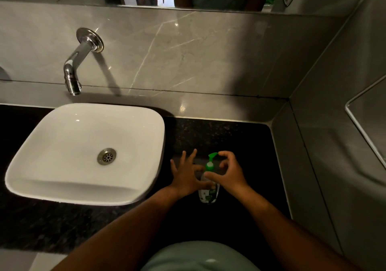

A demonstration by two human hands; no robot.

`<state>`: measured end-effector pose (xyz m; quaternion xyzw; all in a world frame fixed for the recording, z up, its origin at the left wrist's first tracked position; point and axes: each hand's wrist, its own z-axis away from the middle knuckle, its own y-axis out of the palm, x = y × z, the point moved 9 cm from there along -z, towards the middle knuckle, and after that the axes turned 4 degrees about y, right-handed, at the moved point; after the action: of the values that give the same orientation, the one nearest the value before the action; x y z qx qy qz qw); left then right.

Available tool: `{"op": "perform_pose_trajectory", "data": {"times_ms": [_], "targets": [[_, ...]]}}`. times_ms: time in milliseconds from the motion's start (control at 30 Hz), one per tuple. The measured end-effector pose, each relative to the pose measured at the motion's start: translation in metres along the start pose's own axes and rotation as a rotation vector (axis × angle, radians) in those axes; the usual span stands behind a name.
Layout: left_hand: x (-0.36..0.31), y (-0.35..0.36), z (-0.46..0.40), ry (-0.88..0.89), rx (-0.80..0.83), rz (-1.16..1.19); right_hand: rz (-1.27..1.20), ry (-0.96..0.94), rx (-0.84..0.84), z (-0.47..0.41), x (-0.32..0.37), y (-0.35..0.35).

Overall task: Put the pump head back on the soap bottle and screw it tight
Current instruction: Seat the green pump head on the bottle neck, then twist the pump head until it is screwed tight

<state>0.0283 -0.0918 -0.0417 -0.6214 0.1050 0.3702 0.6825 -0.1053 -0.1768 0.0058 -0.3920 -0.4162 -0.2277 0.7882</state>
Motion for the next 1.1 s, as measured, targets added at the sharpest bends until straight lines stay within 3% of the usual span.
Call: {"op": "perform_pose_trajectory", "data": {"times_ms": [133, 333, 500, 700, 900, 1100], "targets": [[0.004, -0.002, 0.002, -0.031, 0.000, -0.015, -0.165, 0.005, 0.143, -0.001, -0.007, 0.015], [-0.002, -0.002, 0.004, -0.015, -0.002, -0.032, -0.012, 0.018, -0.072, -0.004, -0.009, -0.001], [-0.001, -0.004, 0.005, -0.031, -0.010, -0.031, -0.194, 0.022, 0.115, -0.005, -0.013, 0.018], [-0.008, -0.003, 0.005, -0.026, 0.005, -0.051, -0.048, -0.017, -0.080, -0.004, -0.006, 0.001], [-0.005, -0.004, 0.006, -0.028, -0.023, -0.060, -0.216, -0.016, 0.135, -0.003, -0.008, 0.018], [-0.008, 0.000, 0.004, -0.016, -0.023, -0.057, -0.051, -0.026, -0.051, -0.004, -0.004, 0.005]]}}
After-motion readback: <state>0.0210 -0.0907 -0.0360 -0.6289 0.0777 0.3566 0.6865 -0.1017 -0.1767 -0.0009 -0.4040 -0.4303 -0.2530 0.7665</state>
